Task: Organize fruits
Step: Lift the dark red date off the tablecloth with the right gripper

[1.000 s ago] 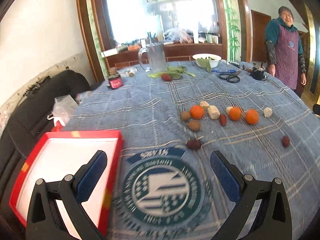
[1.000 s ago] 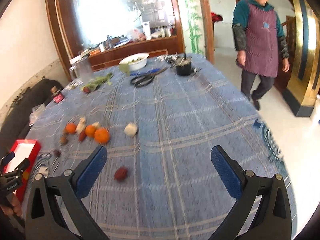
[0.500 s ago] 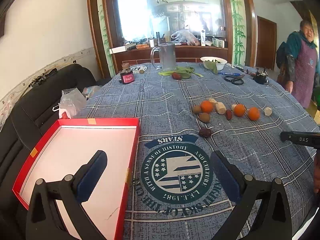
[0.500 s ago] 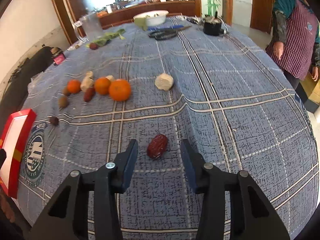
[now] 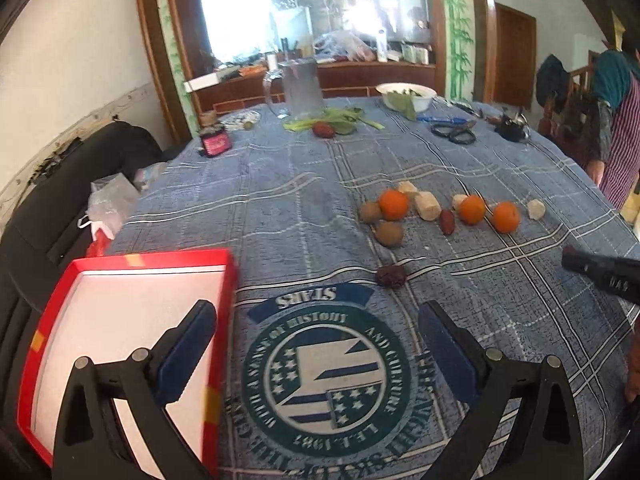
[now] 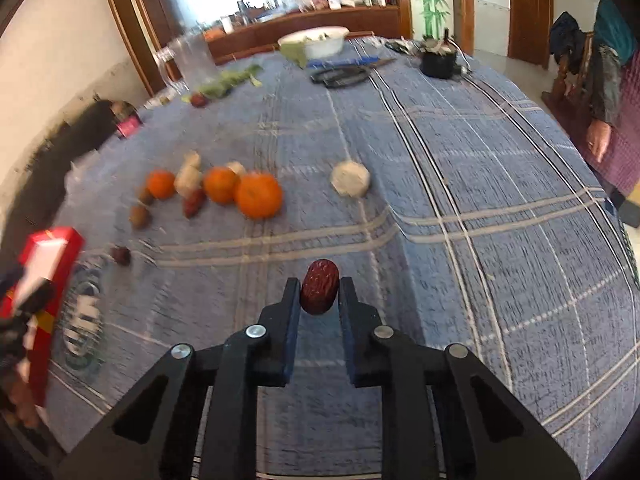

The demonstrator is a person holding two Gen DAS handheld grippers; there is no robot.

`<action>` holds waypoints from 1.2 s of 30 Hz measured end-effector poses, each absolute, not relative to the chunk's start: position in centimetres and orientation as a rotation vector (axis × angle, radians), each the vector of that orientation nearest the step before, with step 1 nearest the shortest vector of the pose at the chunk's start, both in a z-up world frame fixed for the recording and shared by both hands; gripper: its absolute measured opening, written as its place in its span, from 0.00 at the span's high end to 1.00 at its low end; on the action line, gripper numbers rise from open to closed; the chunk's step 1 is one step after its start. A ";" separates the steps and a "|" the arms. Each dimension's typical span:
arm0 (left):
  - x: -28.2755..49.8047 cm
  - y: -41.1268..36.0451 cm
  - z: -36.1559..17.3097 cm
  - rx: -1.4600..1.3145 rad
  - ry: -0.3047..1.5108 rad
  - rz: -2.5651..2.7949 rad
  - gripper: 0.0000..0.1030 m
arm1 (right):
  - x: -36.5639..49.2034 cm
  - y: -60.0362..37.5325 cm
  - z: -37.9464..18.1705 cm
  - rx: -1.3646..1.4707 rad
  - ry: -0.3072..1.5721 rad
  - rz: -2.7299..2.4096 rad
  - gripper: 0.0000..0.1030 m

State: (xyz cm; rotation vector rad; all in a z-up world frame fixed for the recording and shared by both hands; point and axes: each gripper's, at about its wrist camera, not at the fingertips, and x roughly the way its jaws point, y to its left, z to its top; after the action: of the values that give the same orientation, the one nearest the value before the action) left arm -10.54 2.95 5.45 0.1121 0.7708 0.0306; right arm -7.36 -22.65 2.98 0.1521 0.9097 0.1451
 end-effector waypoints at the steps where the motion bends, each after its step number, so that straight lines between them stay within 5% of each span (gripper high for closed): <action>1: -10.2 2.8 5.4 0.113 0.776 0.025 0.07 | -7.1 -22.5 3.4 0.162 0.893 0.149 0.80; 6: -7.6 2.1 4.0 0.079 0.844 -0.010 0.24 | -5.4 -22.6 4.3 0.295 0.748 0.217 0.80; 13: -5.5 1.1 2.2 0.066 0.902 -0.055 0.41 | -4.4 -24.5 2.6 0.382 0.792 0.165 0.80; 24: -4.3 1.2 0.9 0.037 0.912 -0.100 0.52 | -4.4 -23.8 2.4 0.359 0.793 0.190 0.80; 32: -4.1 1.5 1.2 0.007 0.890 -0.117 0.75 | -4.3 -23.9 2.1 0.355 0.805 0.187 0.80; 36: -4.3 1.9 1.3 -0.020 0.881 -0.126 0.75 | -4.2 -23.8 2.0 0.353 0.806 0.184 0.80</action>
State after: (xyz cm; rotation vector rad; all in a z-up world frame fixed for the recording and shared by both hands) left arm -4.29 1.88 1.34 -0.0202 0.8813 -0.1261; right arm -4.23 -23.82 2.05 0.3530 0.8061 0.1842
